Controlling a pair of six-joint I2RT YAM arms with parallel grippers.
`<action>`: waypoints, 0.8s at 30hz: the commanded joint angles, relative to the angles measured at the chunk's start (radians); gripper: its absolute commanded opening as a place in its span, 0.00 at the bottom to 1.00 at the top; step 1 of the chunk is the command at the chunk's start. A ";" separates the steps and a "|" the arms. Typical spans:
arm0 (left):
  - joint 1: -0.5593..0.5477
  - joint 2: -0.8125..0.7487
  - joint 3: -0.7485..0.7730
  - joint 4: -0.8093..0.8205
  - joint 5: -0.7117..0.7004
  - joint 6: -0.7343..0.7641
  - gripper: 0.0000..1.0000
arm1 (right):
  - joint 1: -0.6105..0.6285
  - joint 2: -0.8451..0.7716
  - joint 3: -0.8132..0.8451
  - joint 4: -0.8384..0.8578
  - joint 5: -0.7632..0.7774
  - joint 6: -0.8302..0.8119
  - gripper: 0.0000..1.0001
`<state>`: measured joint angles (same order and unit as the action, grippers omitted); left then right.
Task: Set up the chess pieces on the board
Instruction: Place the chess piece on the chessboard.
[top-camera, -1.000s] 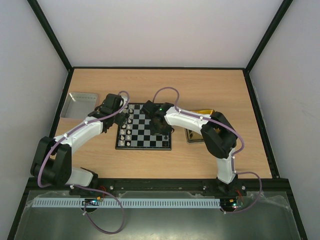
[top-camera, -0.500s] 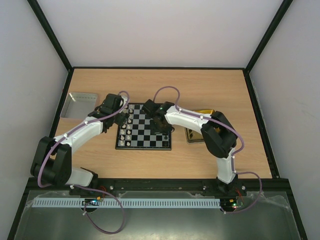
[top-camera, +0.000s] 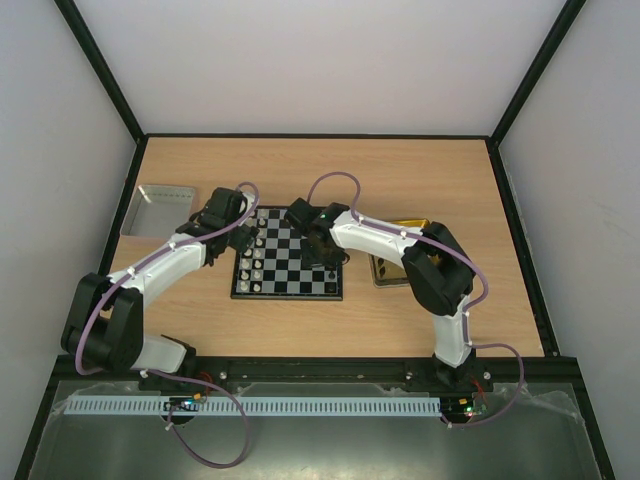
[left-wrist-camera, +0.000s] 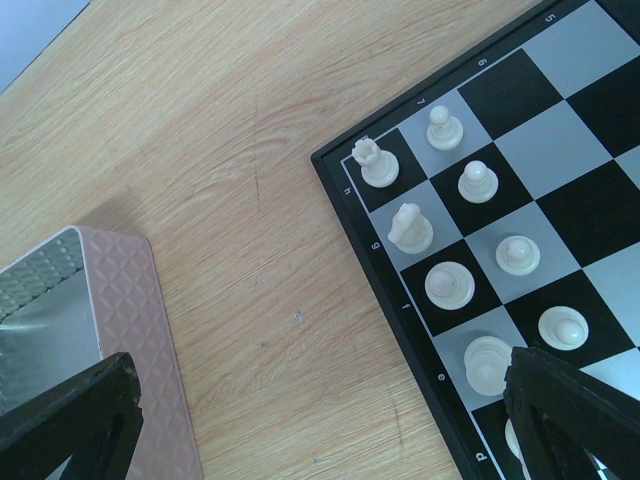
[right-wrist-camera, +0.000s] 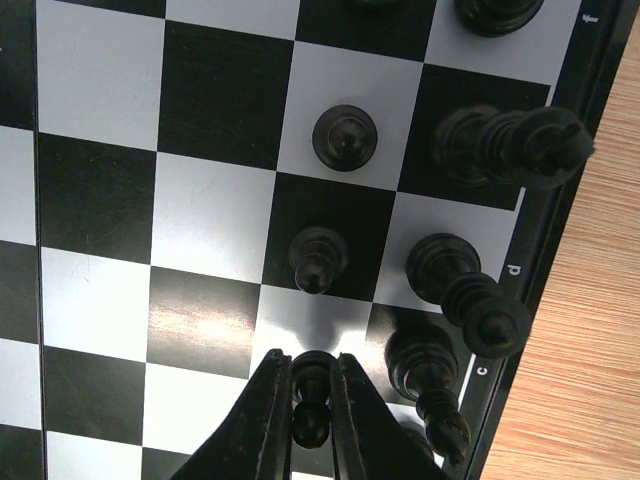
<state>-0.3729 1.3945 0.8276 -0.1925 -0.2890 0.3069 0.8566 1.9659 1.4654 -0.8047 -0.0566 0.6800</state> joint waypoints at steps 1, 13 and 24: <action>-0.001 -0.015 -0.016 0.008 -0.009 0.006 0.99 | -0.004 0.021 0.022 -0.010 0.012 -0.008 0.10; -0.001 -0.013 -0.016 0.010 -0.010 0.006 0.99 | -0.004 0.026 0.014 -0.002 -0.003 -0.010 0.10; -0.001 -0.014 -0.019 0.010 -0.010 0.006 0.99 | -0.004 0.029 0.016 0.005 -0.011 -0.004 0.14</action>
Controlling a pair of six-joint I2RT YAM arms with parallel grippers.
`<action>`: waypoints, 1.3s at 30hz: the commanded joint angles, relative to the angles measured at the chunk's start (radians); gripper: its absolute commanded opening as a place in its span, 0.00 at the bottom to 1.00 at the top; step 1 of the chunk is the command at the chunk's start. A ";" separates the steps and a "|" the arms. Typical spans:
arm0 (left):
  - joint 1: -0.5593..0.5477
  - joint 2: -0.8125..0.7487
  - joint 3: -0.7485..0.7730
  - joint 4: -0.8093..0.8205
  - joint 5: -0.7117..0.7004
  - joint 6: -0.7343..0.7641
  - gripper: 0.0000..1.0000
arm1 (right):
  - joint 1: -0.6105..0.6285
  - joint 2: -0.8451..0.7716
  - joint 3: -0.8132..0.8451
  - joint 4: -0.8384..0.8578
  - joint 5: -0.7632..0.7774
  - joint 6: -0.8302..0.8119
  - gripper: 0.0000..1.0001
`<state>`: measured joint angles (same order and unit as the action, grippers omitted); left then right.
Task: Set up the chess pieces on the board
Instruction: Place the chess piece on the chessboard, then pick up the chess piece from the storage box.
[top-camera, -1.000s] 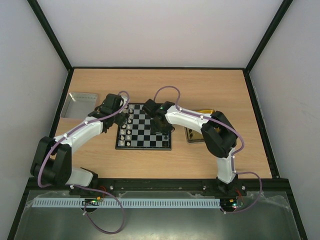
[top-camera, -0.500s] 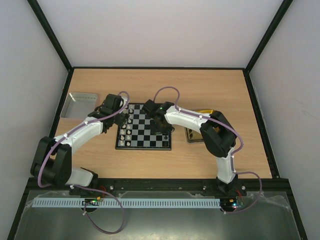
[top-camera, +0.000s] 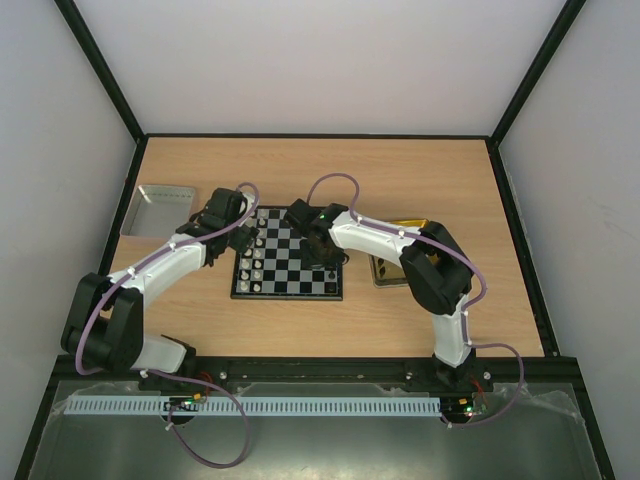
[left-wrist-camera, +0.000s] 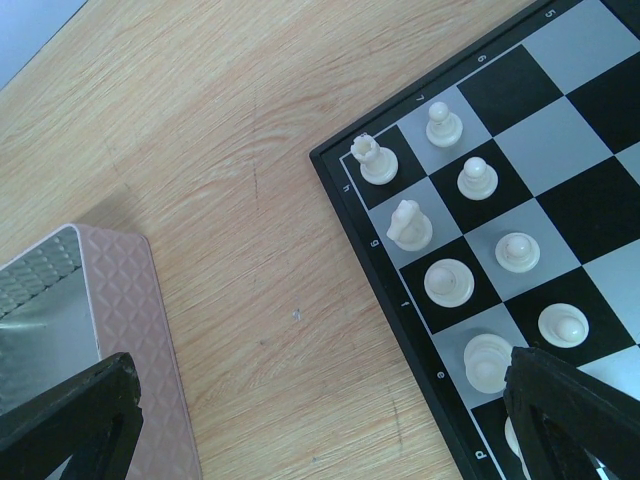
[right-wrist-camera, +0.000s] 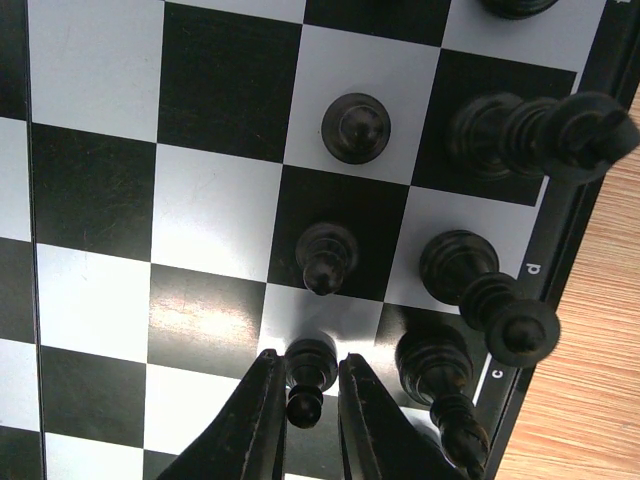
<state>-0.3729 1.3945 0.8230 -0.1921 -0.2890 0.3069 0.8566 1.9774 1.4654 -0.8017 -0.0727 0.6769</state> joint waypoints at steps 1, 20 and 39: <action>-0.001 -0.014 -0.014 0.011 -0.010 0.006 0.99 | -0.004 0.017 0.016 0.002 0.006 -0.001 0.14; -0.001 -0.014 -0.010 0.005 -0.008 0.004 0.99 | -0.065 -0.149 0.123 -0.134 0.104 -0.006 0.34; -0.003 0.002 -0.007 0.000 -0.001 0.006 0.99 | -0.406 -0.367 -0.338 0.030 0.012 -0.028 0.37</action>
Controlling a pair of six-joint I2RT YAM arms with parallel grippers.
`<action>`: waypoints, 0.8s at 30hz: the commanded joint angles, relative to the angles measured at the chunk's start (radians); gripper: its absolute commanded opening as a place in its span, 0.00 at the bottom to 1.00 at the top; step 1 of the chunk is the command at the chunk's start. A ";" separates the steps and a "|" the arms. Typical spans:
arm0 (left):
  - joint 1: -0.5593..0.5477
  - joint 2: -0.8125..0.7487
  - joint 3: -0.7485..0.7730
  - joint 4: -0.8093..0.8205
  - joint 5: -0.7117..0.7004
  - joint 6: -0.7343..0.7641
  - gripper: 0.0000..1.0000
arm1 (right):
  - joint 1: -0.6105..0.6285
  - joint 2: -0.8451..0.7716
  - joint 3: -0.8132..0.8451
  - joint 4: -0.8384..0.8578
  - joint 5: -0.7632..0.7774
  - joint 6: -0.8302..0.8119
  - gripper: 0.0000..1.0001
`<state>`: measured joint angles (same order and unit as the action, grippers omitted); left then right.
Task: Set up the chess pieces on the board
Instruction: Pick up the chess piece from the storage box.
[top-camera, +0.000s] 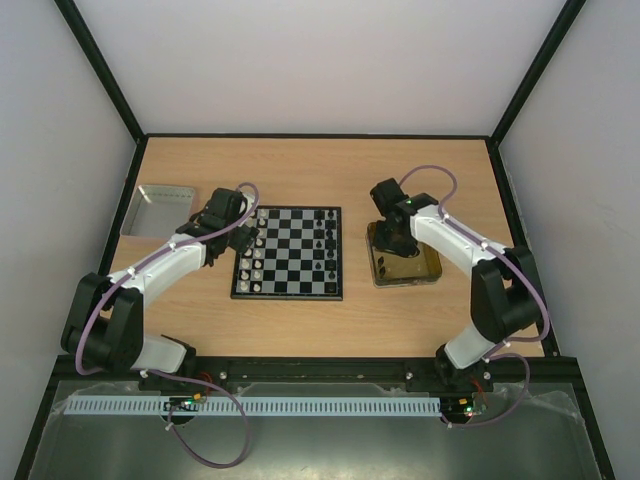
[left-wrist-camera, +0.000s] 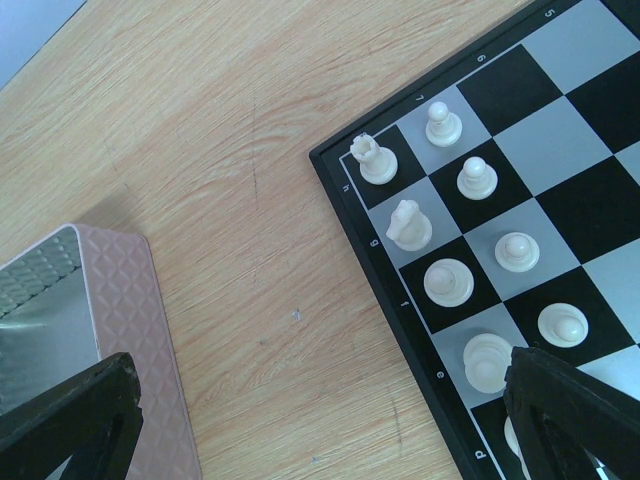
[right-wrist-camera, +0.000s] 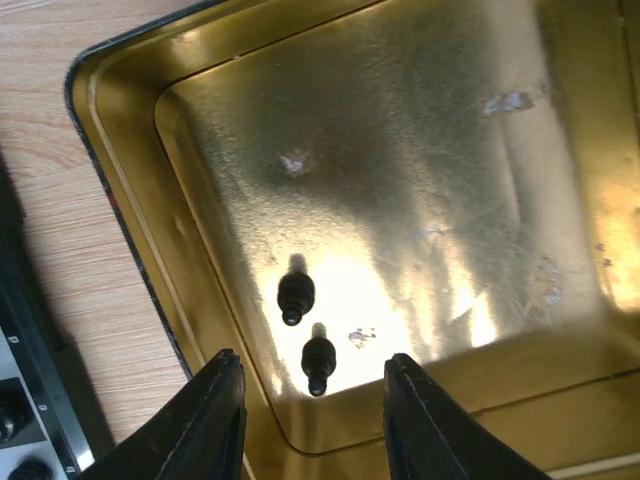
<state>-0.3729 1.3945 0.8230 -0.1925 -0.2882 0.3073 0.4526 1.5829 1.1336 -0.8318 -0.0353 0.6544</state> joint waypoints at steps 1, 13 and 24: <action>-0.003 0.003 -0.004 -0.002 -0.002 0.005 0.99 | -0.003 0.036 -0.008 0.071 -0.031 -0.005 0.37; -0.003 0.028 0.013 -0.013 -0.017 -0.005 0.99 | -0.029 0.054 -0.068 0.159 -0.074 0.013 0.34; -0.006 0.099 0.036 -0.026 -0.050 -0.011 0.99 | -0.041 0.051 -0.139 0.223 -0.171 0.024 0.29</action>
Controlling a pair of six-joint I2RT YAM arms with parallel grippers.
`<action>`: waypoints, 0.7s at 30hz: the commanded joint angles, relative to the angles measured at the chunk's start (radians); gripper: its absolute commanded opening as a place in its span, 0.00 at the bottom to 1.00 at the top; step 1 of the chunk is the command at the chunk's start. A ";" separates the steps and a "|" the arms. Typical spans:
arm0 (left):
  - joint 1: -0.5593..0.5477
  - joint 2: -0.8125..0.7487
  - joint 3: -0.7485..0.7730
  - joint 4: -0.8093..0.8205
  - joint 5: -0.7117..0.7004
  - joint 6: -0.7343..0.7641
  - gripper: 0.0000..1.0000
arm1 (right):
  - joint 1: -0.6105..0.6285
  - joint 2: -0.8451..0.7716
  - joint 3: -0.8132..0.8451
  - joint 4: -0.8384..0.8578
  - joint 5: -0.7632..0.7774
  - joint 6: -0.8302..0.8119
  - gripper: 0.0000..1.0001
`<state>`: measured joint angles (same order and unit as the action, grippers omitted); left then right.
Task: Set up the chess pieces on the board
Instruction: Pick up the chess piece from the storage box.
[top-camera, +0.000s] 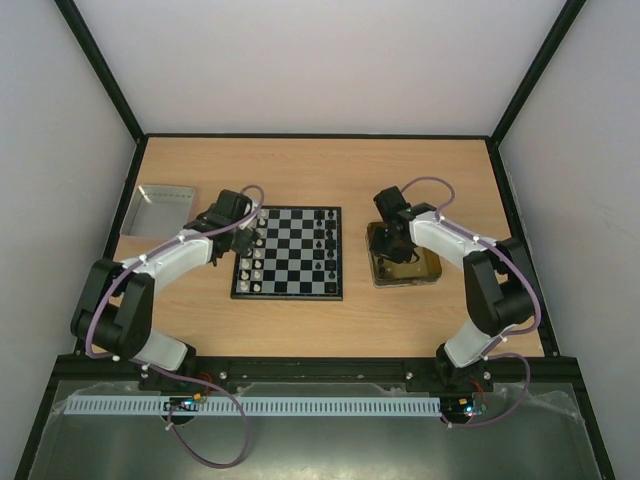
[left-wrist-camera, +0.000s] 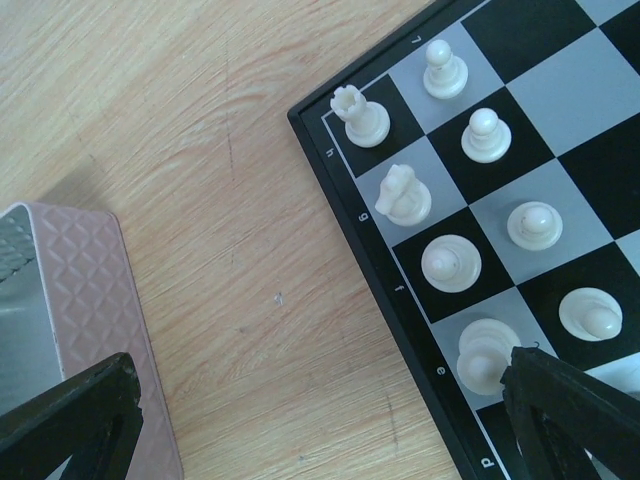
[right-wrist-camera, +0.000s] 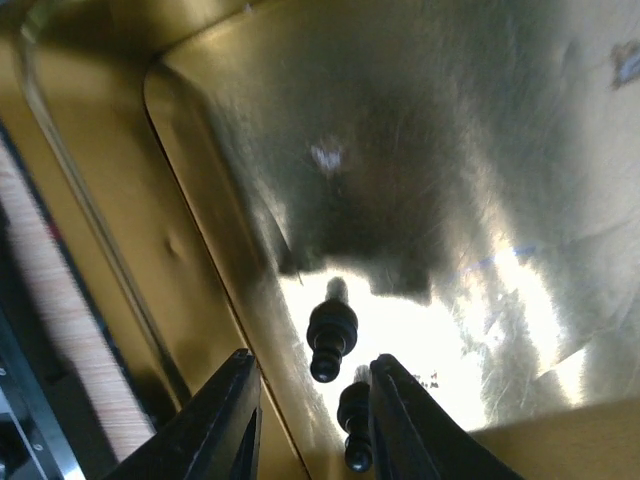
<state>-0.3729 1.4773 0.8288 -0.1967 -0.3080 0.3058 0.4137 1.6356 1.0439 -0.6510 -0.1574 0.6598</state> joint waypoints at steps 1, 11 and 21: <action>-0.006 0.018 0.031 -0.025 -0.034 -0.011 0.99 | -0.002 0.001 -0.058 0.050 -0.053 0.022 0.28; -0.006 0.053 0.033 -0.033 -0.062 -0.014 0.99 | -0.003 0.004 -0.096 0.100 -0.042 0.035 0.22; -0.006 0.110 0.048 -0.023 -0.059 -0.010 0.99 | -0.010 -0.003 -0.093 0.092 0.000 0.034 0.10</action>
<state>-0.3767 1.5879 0.8558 -0.2050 -0.3527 0.3023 0.4114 1.6382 0.9531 -0.5560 -0.2005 0.6872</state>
